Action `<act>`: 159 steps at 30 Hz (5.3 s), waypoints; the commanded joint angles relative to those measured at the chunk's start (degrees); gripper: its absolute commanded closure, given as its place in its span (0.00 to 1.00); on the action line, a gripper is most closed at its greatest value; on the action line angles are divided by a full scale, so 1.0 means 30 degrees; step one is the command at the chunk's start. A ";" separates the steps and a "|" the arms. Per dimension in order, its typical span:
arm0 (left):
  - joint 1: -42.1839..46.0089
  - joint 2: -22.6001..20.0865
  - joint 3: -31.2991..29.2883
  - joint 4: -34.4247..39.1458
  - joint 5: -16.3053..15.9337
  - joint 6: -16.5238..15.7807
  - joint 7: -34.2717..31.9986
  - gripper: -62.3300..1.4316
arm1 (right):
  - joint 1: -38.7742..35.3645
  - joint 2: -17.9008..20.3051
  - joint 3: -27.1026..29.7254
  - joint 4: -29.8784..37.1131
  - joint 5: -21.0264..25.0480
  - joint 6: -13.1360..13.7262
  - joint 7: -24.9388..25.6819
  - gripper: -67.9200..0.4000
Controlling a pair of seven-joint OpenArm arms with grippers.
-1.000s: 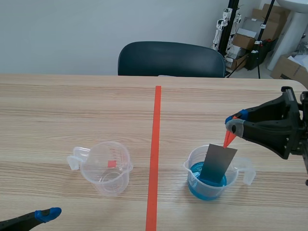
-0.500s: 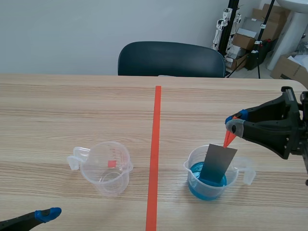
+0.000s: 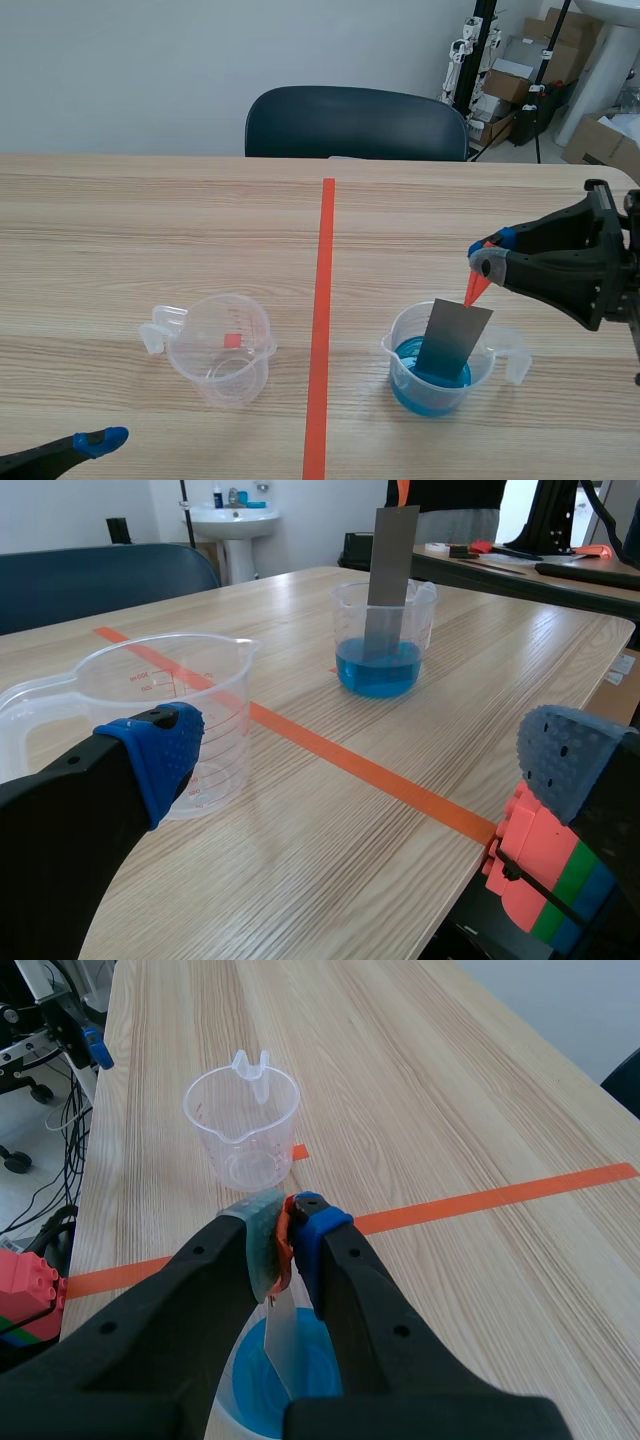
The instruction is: Do the redox reaction experiment. raise the plate out of the solution
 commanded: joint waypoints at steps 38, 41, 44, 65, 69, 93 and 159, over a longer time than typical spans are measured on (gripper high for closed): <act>0.3453 -0.5472 -0.0087 0.2229 -0.7351 0.0102 -0.0866 0.02 | 0.0240 0.4648 0.0233 0.3293 0.3228 0.0292 0.3650 0.99; 0.4466 -0.6900 -0.0087 0.2630 -0.8546 0.0095 -0.0866 0.38 | 0.0240 0.5093 0.0233 0.3643 0.3308 0.0292 0.3956 0.99; 0.5406 -0.8357 -0.0087 0.2936 -0.9369 -0.0015 -0.0866 0.60 | 0.0240 0.5603 0.0233 0.3934 0.3308 0.0292 0.4459 0.99; 0.8342 -1.6662 -0.1056 0.3621 -1.4338 -0.2484 -0.0866 0.94 | 0.0233 0.9843 0.0233 0.6142 0.6929 0.0292 0.4838 0.99; 0.8320 -1.7573 -0.2178 0.4197 -1.4331 -0.3220 -0.0007 0.94 | 0.0233 1.0440 0.0233 0.6535 0.7461 0.0292 0.4838 0.99; 0.3927 -1.7988 -0.2586 1.3843 -1.7529 -0.3905 1.4280 0.94 | 0.0233 1.1162 0.0233 0.7242 0.9821 0.0292 0.2805 0.99; -1.2968 -0.6885 1.0069 1.4892 -1.4433 -0.3774 2.7350 0.94 | 0.0233 1.0637 0.0233 0.7235 1.1803 0.0292 0.1195 0.99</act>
